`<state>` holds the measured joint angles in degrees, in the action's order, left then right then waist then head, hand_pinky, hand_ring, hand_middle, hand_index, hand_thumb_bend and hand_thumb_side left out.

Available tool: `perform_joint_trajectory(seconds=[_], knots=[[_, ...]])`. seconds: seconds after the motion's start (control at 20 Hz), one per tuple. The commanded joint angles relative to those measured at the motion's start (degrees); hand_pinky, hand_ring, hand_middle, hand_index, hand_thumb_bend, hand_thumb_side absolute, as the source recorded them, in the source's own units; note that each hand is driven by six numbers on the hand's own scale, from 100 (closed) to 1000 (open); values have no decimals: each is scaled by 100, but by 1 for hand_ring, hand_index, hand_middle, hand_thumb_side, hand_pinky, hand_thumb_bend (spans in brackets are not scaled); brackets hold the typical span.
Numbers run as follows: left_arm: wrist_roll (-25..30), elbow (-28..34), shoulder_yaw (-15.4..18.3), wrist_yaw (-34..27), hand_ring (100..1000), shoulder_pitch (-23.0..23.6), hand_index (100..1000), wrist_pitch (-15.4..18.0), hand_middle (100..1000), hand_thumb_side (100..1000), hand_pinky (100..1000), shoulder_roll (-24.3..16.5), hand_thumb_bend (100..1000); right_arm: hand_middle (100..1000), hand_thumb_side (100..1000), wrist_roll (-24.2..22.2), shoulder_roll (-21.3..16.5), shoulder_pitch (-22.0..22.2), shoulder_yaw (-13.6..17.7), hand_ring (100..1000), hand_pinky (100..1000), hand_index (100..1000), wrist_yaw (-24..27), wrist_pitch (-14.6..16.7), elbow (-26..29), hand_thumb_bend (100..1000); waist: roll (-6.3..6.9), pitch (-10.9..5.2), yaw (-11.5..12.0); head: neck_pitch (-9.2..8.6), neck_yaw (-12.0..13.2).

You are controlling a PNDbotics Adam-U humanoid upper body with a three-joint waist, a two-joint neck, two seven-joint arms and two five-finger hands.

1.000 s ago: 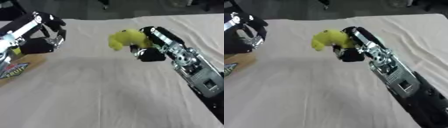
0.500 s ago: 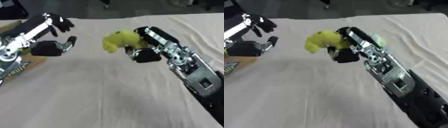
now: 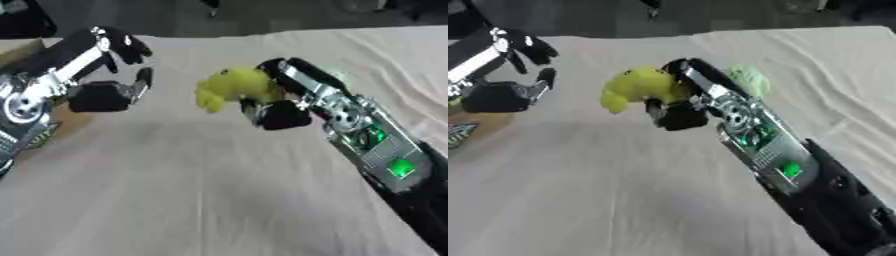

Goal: Pick up the objects with one hand, pass them to the other hand, and then place them into the box on the other side of the table.

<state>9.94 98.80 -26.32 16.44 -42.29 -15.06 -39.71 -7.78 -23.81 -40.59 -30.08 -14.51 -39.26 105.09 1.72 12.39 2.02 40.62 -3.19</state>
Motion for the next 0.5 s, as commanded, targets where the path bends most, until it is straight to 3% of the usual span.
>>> perform_joint_trajectory(seconds=[0.05,0.3,0.5], knots=[[-89,63,110,-269,675,-106,774,-124,616,536,568,-60,100,415,100,123,41,-116,-21,500,719,517,-297,52,-35,100,6,-128,15,1,-30],[-148,169,140,-508,671,-124,773,-220,613,606,558,-27,113,415,100,256,147,-116,-87,500,721,516,-612,126,-175,100,19,-118,26,-21,-60],[-282,143,231,-831,662,-98,768,-395,603,742,538,-10,130,416,100,323,186,-102,-124,501,723,517,-749,172,-246,100,27,-114,41,-24,-81]])
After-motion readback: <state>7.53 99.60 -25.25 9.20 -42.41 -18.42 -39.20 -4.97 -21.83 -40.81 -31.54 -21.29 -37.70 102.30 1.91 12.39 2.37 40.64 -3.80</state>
